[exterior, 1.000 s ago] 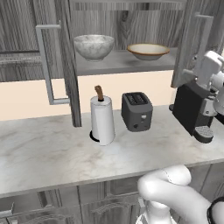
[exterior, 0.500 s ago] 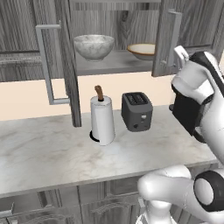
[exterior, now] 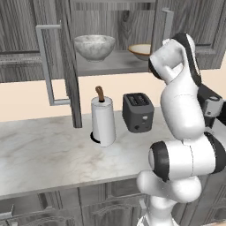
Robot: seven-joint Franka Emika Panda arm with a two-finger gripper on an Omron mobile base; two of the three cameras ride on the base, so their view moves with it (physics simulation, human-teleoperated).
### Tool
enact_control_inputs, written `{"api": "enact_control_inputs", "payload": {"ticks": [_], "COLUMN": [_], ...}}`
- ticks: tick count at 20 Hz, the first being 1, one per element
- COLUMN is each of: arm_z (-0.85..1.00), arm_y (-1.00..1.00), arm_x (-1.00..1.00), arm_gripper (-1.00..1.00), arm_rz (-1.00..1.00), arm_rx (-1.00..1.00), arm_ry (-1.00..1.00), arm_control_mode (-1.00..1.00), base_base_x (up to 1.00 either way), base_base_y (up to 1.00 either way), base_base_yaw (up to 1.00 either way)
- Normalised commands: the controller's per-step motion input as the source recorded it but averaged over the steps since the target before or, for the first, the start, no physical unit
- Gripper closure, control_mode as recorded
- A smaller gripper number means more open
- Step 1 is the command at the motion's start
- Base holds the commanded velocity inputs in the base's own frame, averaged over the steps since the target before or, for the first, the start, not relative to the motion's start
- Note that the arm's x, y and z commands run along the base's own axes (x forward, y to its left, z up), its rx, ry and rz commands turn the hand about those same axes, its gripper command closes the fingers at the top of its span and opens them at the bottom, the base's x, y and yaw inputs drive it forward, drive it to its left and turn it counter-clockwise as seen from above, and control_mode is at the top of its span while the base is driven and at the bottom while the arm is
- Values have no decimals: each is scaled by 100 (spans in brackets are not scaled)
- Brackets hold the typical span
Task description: Open the cabinet. Pick the bowls from the counter and place them in the cabinet. Then close the cabinet.
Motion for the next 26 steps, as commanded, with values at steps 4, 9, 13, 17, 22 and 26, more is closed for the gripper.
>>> {"api": "enact_control_inputs", "payload": {"ticks": [4, 9, 13, 17, 22, 26], "arm_z": [0, 25, 69, 77, 42, 25], "arm_y": [-2, -60, -73, -36, 18, 42], "arm_x": [51, -68, -100, -100, -100, -100], "arm_gripper": [-100, -100, -100, -100, -100, -100], "arm_rz": [3, 8, 8, 13, 20, 19], "arm_rx": [0, 14, 22, 26, 22, 3], "arm_ry": [15, -4, -12, -11, -1, -2], "arm_control_mode": [-100, -100, -100, -100, -100, -100], "base_base_x": [0, 0, 0, 0, 0, 0], "base_base_y": [0, 0, 0, 0, 0, 0], "base_base_yaw": [0, 0, 0, 0, 0, 0]}}
